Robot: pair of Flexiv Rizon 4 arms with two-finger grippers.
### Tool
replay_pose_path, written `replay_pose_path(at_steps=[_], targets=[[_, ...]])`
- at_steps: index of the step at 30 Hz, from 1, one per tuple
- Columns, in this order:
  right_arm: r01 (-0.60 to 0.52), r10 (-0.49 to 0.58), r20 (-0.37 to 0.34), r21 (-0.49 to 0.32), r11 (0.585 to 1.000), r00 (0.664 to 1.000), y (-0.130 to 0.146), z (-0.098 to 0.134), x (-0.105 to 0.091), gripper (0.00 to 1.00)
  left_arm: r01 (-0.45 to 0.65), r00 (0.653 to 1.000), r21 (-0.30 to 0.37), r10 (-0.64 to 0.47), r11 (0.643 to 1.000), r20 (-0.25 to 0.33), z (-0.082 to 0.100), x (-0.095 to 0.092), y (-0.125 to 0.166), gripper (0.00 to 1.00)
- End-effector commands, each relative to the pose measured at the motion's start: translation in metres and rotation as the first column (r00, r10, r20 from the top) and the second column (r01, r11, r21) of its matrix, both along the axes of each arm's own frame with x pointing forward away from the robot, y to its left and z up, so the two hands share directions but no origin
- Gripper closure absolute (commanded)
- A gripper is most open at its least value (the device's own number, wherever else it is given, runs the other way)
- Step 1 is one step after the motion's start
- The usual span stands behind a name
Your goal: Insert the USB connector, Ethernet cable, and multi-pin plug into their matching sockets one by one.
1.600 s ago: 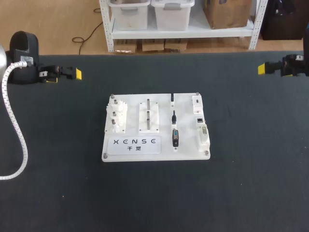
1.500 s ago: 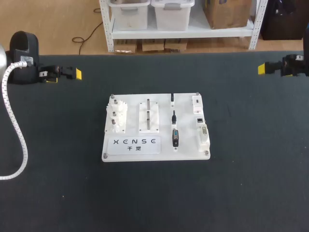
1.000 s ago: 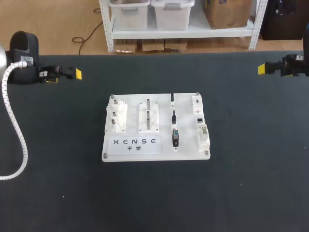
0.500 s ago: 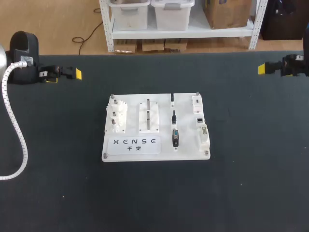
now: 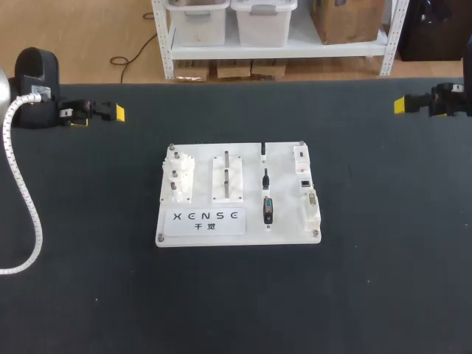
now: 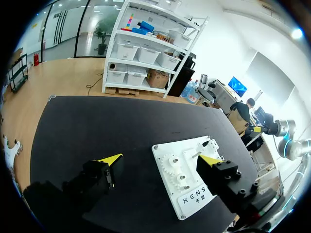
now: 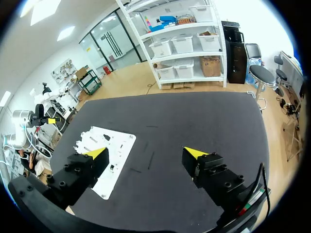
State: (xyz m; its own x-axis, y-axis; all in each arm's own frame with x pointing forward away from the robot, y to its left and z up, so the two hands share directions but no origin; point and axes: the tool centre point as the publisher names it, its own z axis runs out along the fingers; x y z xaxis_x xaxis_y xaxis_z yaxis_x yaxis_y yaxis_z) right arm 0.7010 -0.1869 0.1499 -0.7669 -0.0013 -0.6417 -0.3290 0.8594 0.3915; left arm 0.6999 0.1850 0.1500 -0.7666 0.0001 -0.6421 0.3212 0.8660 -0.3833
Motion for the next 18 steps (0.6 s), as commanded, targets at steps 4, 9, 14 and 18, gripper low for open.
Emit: replay_pose_path(at_steps=[4,9,14,18], targets=[[0.001,-0.001,0.0,-0.001,1.0,1.0,0.0,0.0,0.0,0.0,0.0,1.0,0.0,0.0,1.0,0.0,0.0,0.0,0.0,0.0],[0.001,-0.001,0.0,-0.001,1.0,1.0,0.0,0.0,0.0,0.0,0.0,1.0,0.0,0.0,1.0,0.0,0.0,0.0,0.0,0.0],[0.004,-0.004,-0.004,-0.012,1.0,1.0,0.008,0.002,0.002,0.0,0.0,1.0,0.0,0.0,1.0,0.0,0.0,0.0,0.0,0.0],[-0.005,0.003,-0.021,-0.115,0.993,1.0,0.046,0.009,0.008,0.0,0.0,1.0,0.0,0.0,1.0,0.0,0.0,0.0,0.0,0.0]])
